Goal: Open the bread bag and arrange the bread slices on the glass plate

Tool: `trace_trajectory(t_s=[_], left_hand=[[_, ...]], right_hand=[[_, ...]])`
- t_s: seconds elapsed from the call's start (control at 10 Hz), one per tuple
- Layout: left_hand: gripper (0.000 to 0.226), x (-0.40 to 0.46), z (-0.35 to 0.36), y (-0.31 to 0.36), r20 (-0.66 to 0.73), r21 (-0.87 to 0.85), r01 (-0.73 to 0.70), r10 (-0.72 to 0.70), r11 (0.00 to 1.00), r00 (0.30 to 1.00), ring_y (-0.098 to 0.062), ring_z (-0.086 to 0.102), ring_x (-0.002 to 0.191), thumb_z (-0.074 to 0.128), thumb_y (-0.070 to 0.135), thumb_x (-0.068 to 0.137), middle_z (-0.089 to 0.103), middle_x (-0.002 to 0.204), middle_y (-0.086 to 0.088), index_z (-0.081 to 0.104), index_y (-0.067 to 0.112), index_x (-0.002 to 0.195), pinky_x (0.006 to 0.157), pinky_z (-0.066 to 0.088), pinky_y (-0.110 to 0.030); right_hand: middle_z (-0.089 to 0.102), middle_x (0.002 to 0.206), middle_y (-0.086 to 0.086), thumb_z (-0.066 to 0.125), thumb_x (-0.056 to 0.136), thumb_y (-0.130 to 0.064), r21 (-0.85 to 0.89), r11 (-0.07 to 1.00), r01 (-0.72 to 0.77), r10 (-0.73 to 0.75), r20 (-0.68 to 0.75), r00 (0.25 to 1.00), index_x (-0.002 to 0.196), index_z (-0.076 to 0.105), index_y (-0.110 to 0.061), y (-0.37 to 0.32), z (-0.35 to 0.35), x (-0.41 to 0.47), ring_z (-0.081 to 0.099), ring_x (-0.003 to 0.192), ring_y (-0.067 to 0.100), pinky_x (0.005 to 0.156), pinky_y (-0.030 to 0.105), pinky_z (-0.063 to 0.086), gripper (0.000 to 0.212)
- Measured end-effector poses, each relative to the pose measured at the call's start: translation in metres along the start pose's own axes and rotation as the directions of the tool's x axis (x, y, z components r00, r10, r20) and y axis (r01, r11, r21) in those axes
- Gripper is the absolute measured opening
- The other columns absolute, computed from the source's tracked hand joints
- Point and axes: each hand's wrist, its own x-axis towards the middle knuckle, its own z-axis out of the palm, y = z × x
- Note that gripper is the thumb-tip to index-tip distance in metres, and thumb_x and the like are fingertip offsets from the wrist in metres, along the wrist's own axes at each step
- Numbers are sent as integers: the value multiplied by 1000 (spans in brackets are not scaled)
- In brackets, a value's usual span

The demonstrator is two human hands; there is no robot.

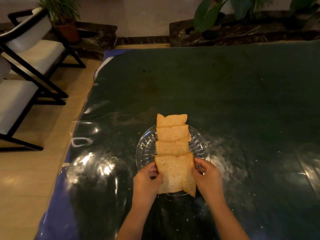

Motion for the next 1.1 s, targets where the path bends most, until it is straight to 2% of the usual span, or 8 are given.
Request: trace_trajectory(t_s=[0.2, 0.3, 0.5, 0.6, 0.7, 0.9, 1.1], left_hand=[[58, -6, 4, -8, -24, -83, -49, 47, 995, 999, -6, 64, 86, 70, -3, 74, 58, 114, 4, 54, 19, 126, 70, 57, -20], [61, -7, 6, -12, -51, -91, -80, 76, 993, 996, -8, 64, 86, 71, -6, 73, 55, 114, 1, 54, 18, 126, 70, 53, -11], [63, -7, 10, -15, -75, -10, -136, 135, 991, 988, -13, 63, 84, 73, -6, 71, 51, 111, -3, 54, 16, 127, 72, 48, -3], [62, -4, 9, -16, -66, 10, -132, 133, 991, 989, -9, 63, 84, 73, -3, 72, 55, 107, 0, 55, 21, 126, 72, 51, -11], [60, -1, 8, -17, -40, -32, -91, 90, 995, 995, -5, 62, 85, 71, -2, 73, 62, 101, 2, 55, 24, 125, 73, 51, -17], [54, 1, 1, -19, 6, -129, 4, -3, 992, 1000, -8, 64, 88, 71, 4, 76, 66, 95, 7, 55, 22, 125, 73, 50, -19], [49, 3, -15, -1, -35, -168, -14, 8, 986, 999, 7, 63, 77, 71, 14, 78, 65, 90, 18, 56, 19, 124, 60, 47, -8]], right_hand=[[65, 94, -6, 64, 79, -7, 20, 1000, -3, 3, 10, 1000, 107, 66, -24, 6, 1, -1, 59, 76, -3, 59, 10, 41, 33], [64, 97, -7, 64, 78, -5, 17, 1000, 14, -14, 14, 1000, 111, 64, -24, 9, 1, -2, 60, 79, -2, 58, 8, 45, 38], [60, 102, 2, 63, 78, 1, 0, 999, 35, -35, -8, 999, 117, 61, -16, 12, 4, -4, 58, 83, 1, 65, -1, 44, 43], [61, 103, 1, 63, 79, -2, -28, 999, 21, -21, 22, 1000, 119, 59, -19, 12, 4, -2, 58, 83, 5, 64, 0, 44, 44], [63, 101, 0, 63, 79, -3, -19, 1000, 1, 0, 48, 999, 119, 59, -21, 12, 1, 0, 59, 83, 7, 63, 3, 44, 44], [66, 97, -2, 64, 78, -4, 25, 999, -24, 22, 105, 994, 118, 60, -21, 9, -7, 1, 59, 80, 3, 66, 11, 43, 44], [65, 96, -5, 63, 79, -5, 96, 995, -36, 27, 89, 996, 119, 57, -16, -11, -22, 1, 58, 76, -2, 68, 13, 44, 42]])
